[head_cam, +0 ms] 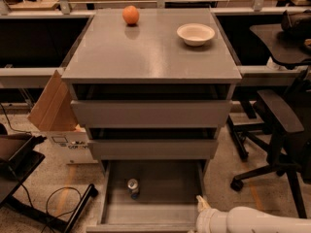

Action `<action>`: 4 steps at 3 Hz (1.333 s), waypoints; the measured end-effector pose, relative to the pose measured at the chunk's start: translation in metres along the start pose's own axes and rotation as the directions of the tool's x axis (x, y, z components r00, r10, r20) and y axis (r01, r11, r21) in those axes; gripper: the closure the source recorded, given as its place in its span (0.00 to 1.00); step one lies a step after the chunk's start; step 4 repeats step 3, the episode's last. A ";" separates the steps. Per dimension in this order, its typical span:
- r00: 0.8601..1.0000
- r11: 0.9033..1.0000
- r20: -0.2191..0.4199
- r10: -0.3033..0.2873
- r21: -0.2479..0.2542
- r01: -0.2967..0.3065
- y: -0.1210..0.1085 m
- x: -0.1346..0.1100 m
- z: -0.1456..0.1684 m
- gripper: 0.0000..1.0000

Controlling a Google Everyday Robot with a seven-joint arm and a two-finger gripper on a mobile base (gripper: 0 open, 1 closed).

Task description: Place redbull can into bottom drawer

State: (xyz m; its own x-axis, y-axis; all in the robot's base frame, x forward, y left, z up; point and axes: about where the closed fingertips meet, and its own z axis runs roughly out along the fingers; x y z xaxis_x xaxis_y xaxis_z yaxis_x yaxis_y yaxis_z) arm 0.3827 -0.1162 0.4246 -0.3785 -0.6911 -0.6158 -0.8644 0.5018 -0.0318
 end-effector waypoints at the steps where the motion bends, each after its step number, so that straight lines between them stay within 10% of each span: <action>1: 0.985 0.986 -0.161 0.067 0.162 -0.041 -0.023 0.029 -0.042 0.00; 3: 0.919 0.926 -0.376 0.121 0.376 0.032 -0.043 0.067 -0.164 0.00; 4: 0.919 0.926 -0.376 0.121 0.376 0.032 -0.043 0.067 -0.164 0.00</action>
Offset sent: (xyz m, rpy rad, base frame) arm -0.0060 -0.1042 0.1417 -0.6879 -0.0550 -0.1122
